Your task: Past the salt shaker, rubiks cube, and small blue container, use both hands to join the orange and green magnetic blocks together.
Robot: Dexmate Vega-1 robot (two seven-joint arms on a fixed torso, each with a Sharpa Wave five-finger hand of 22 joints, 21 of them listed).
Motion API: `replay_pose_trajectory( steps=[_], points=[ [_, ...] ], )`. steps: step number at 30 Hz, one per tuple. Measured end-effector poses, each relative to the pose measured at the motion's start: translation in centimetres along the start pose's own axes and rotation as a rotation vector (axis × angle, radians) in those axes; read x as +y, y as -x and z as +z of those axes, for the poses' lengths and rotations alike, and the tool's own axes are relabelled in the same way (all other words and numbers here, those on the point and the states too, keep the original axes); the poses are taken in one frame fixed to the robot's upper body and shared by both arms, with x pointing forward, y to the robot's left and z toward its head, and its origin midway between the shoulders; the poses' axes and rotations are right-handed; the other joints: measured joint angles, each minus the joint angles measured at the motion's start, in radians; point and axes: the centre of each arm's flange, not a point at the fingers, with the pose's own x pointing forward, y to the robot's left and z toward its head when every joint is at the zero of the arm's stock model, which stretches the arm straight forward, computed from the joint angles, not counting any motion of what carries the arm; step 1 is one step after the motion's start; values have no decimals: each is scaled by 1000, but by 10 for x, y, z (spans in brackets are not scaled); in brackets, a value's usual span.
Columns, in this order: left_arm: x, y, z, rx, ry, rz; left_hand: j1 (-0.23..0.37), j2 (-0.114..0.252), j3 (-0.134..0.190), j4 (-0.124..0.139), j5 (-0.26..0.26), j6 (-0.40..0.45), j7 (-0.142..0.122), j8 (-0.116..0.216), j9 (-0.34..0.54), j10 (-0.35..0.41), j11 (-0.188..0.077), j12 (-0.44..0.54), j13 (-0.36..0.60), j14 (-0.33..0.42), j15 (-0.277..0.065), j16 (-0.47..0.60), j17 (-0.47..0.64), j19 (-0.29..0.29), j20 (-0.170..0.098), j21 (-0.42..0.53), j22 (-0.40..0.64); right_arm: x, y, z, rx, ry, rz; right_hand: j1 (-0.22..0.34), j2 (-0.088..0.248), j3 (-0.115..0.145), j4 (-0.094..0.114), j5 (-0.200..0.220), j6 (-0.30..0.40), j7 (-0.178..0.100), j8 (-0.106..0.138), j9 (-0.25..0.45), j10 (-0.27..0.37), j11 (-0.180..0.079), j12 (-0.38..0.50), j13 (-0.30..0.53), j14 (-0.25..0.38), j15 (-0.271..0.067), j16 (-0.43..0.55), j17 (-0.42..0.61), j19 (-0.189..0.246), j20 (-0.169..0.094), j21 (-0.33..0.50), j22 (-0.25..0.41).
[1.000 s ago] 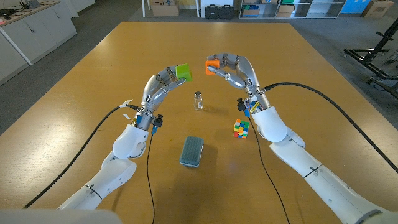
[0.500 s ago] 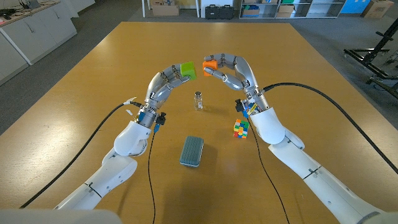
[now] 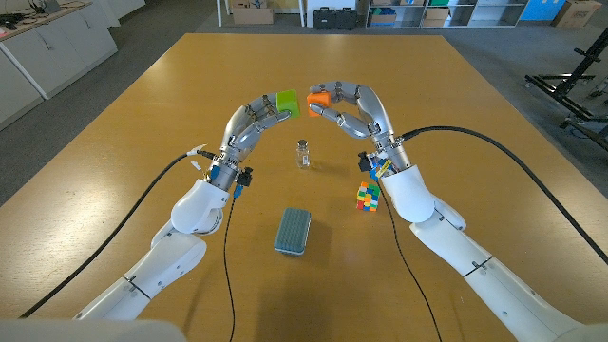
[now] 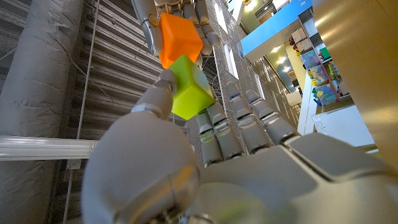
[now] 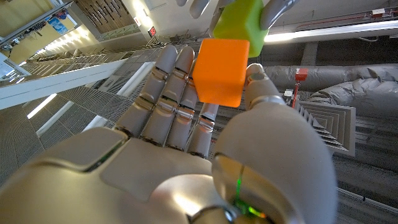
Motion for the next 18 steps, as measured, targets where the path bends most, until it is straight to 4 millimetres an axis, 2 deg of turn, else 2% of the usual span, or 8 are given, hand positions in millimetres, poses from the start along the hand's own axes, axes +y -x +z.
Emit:
replay_pose_trajectory(
  steps=[15, 18],
  points=[
    [-10, -5, -3, 9, 15, -23, -15, -13, -3, 3, -1, 2, 2, 2, 0, 7, -7, -5, 1, 0, 0, 0, 0, 0, 0, 0, 0, 1, 0, 2, 0, -1, -9, 0, 0, 0, 0, 4, 0, 0, 2, 1, 0, 0, 0, -1, 0, 0, 0, 0, -1, 1, 3, 0],
    [-12, -6, -3, 9, 20, -32, -48, -6, -6, 6, -1, 2, 2, 2, 0, 13, -13, -5, 1, 0, 0, 0, 0, -4, 4, 0, 0, 2, 0, 2, 0, -3, -8, 0, 0, 0, 0, 4, 0, 0, 2, 1, 0, 0, -1, -1, 0, 0, 0, 0, -1, 1, 3, 0]
  ],
)
